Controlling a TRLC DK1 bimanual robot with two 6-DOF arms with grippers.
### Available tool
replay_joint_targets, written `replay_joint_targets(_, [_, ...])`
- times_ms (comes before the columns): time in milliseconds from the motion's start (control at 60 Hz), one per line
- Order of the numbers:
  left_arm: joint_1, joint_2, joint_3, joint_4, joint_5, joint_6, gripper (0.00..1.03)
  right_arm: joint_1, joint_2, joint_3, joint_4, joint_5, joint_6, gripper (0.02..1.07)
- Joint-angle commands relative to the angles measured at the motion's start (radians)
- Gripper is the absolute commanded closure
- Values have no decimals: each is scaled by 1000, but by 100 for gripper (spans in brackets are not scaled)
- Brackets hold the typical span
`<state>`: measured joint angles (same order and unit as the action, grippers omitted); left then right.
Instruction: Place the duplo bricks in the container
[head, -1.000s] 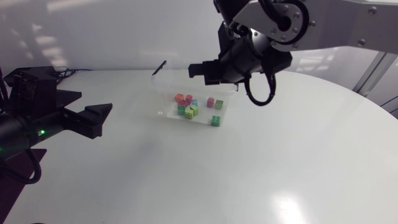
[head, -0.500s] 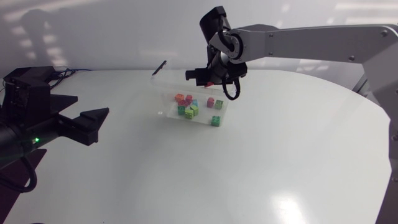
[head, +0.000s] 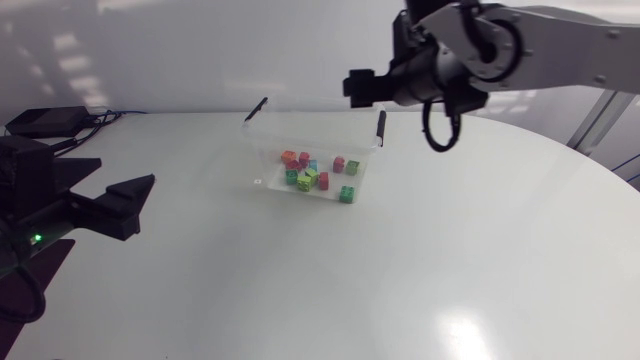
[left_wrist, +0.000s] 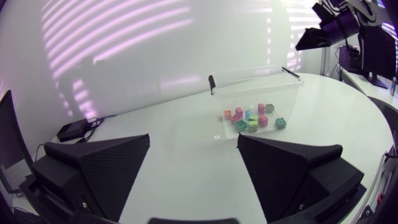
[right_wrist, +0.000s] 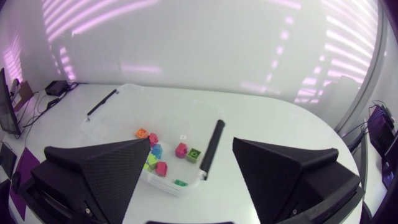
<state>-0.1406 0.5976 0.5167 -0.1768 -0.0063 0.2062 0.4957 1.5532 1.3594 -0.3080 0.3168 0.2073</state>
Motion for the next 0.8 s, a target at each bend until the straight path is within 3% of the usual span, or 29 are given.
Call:
replay_joint_targets(0, [30,-41,-29,-1,-4,2,5,-39,-94,-117,20,15,-39,8])
replay_joint_targets(367, [141,-209,-99,3,-6,58,5,-235,-507,-546,149,15,-146,8])
replay_joint_targets(783, [210,-432,-221,20,-6,84,5,-365,-932,-869,205,1,-284,8])
